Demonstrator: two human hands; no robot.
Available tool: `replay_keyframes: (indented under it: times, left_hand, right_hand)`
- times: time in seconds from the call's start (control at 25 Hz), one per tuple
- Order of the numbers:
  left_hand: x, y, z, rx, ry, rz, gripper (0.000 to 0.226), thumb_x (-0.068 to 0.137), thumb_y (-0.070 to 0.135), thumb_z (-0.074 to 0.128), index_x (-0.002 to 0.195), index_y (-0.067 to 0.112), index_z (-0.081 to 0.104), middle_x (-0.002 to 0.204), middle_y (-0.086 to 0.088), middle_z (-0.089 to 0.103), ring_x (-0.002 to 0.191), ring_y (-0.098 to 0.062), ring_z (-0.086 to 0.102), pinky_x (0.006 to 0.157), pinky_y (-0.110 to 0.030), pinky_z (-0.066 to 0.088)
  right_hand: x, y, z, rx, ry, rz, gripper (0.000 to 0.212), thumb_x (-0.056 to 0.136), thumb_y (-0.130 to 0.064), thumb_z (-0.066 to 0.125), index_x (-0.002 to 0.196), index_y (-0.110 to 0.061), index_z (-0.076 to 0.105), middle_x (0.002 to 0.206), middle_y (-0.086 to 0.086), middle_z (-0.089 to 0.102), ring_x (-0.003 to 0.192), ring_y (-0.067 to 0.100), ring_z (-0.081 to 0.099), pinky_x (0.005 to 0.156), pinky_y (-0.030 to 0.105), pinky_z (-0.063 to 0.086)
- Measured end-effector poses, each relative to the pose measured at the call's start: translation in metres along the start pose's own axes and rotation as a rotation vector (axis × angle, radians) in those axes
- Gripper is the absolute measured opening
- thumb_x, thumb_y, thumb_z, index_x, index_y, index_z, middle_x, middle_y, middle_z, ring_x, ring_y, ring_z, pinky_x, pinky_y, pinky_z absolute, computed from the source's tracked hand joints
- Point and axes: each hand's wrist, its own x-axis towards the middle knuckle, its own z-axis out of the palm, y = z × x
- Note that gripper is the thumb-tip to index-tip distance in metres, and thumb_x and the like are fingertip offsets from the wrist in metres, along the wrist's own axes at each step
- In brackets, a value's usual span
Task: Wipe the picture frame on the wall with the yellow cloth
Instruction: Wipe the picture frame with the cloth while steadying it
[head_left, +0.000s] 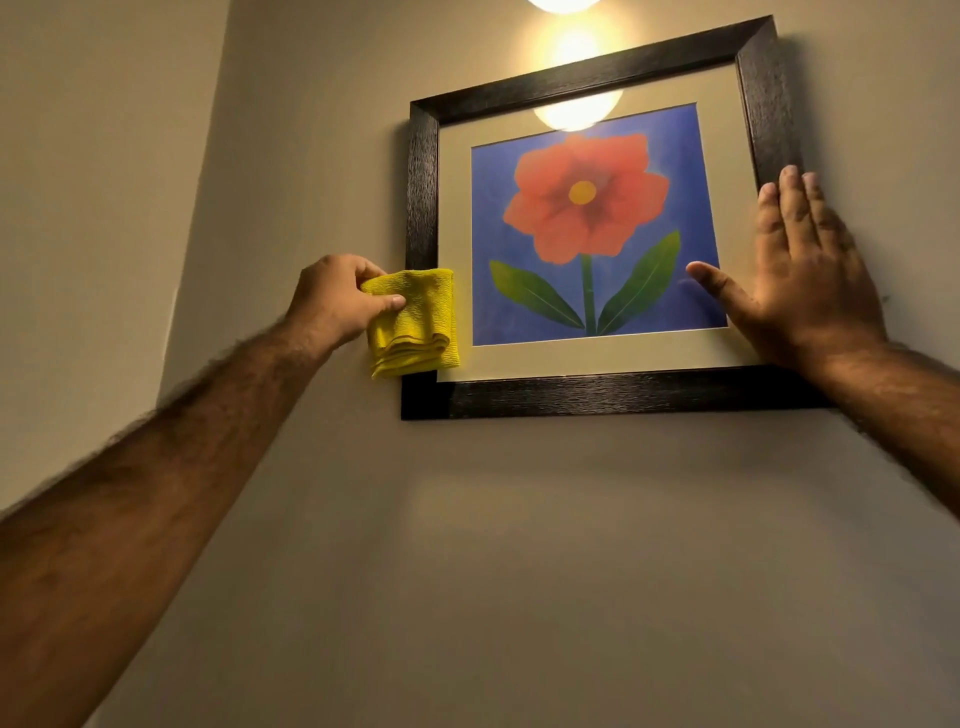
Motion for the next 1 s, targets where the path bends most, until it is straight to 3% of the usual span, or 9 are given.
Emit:
replay_keyframes:
  times: [0.16, 0.32, 0.4, 0.52, 0.64, 0.72, 0.8, 0.92, 1.0]
  left_hand:
    - [-0.026, -0.010, -0.006, -0.321, -0.038, -0.113, 0.033, 0.079, 0.018, 0.082, 0.108, 0.008, 0.070, 0.104, -0.015, 0.072, 0.098, -0.030, 0.071, 0.082, -0.045, 0.062]
    - [-0.064, -0.030, -0.027, -0.496, -0.074, -0.198, 0.035, 0.082, 0.016, 0.079, 0.112, 0.004, 0.068, 0.099, -0.009, 0.072, 0.090, -0.024, 0.071, 0.061, -0.030, 0.060]
    - [-0.087, -0.043, -0.039, -0.542, -0.086, -0.231, 0.037, 0.082, 0.018, 0.079, 0.114, 0.003, 0.068, 0.097, -0.007, 0.073, 0.083, -0.019, 0.072, 0.058, -0.028, 0.058]
    - [-0.123, -0.068, -0.058, -0.562, -0.083, -0.275, 0.037, 0.081, 0.020, 0.080, 0.113, 0.005, 0.070, 0.092, -0.004, 0.074, 0.075, -0.014, 0.073, 0.059, -0.026, 0.058]
    - [-0.158, -0.094, -0.074, -0.532, -0.092, -0.333, 0.038, 0.080, 0.021, 0.080, 0.113, 0.005, 0.070, 0.096, -0.007, 0.075, 0.079, -0.017, 0.074, 0.063, -0.029, 0.059]
    - [-0.180, -0.114, -0.087, -0.515, -0.088, -0.387, 0.038, 0.080, 0.019, 0.081, 0.113, 0.004, 0.070, 0.097, -0.009, 0.075, 0.079, -0.018, 0.074, 0.064, -0.030, 0.060]
    - [-0.202, -0.137, -0.101, -0.505, -0.078, -0.448, 0.037, 0.079, 0.017, 0.081, 0.112, 0.002, 0.070, 0.095, -0.009, 0.075, 0.078, -0.018, 0.074, 0.064, -0.030, 0.059]
    - [-0.239, -0.179, -0.128, -0.505, -0.084, -0.570, 0.033, 0.079, 0.013, 0.080, 0.109, 0.002, 0.071, 0.092, -0.007, 0.076, 0.077, -0.016, 0.074, 0.063, -0.028, 0.059]
    - [-0.273, -0.212, -0.151, -0.542, -0.099, -0.699, 0.024, 0.080, 0.010, 0.078, 0.103, 0.007, 0.073, 0.086, -0.002, 0.078, 0.076, -0.015, 0.075, 0.063, -0.028, 0.060]
  right_hand:
    - [-0.001, 0.000, -0.002, 0.018, -0.018, 0.012, 0.108, 0.089, -0.082, 0.025, 0.160, -0.002, 0.011, 0.172, 0.018, 0.007, 0.160, 0.031, 0.007, 0.129, 0.047, 0.011]
    - [-0.007, -0.008, -0.012, 0.071, -0.024, 0.008, 0.101, 0.094, -0.077, 0.025, 0.160, -0.003, 0.011, 0.172, 0.018, 0.007, 0.160, 0.031, 0.006, 0.129, 0.049, 0.008]
    - [-0.015, -0.039, -0.022, 0.148, 0.008, -0.112, 0.093, 0.097, -0.072, 0.030, 0.161, -0.006, 0.012, 0.171, 0.017, 0.010, 0.160, 0.030, 0.008, 0.129, 0.045, 0.009]
    - [-0.050, -0.144, -0.039, 0.590, -0.010, -0.395, 0.075, 0.099, -0.058, 0.050, 0.154, -0.008, 0.038, 0.156, 0.016, 0.047, 0.145, 0.024, 0.046, 0.119, 0.032, 0.039]
    - [-0.111, -0.265, -0.054, 1.145, -0.464, -0.141, 0.075, 0.087, -0.061, 0.065, 0.146, -0.017, 0.051, 0.127, 0.003, 0.070, 0.106, 0.005, 0.071, 0.089, 0.016, 0.056]
    - [-0.146, -0.323, -0.051, 1.359, -0.901, 0.224, 0.080, 0.077, -0.058, 0.076, 0.142, -0.016, 0.055, 0.126, 0.005, 0.072, 0.106, 0.014, 0.074, 0.091, 0.030, 0.060]
    - [-0.174, -0.360, -0.037, 1.477, -1.212, 0.427, 0.057, 0.080, -0.039, 0.082, 0.123, -0.004, 0.069, 0.115, 0.016, 0.076, 0.098, 0.023, 0.077, 0.089, 0.037, 0.063]
    - [-0.216, -0.407, -0.021, 1.577, -1.395, 0.592, 0.038, 0.082, -0.015, 0.081, 0.109, 0.009, 0.071, 0.095, 0.022, 0.072, 0.071, 0.020, 0.074, 0.071, 0.028, 0.065]
    - [-0.249, -0.442, -0.015, 1.618, -1.518, 0.655, 0.036, 0.081, -0.012, 0.080, 0.110, 0.008, 0.071, 0.092, 0.020, 0.067, 0.074, 0.022, 0.070, 0.067, 0.024, 0.064]
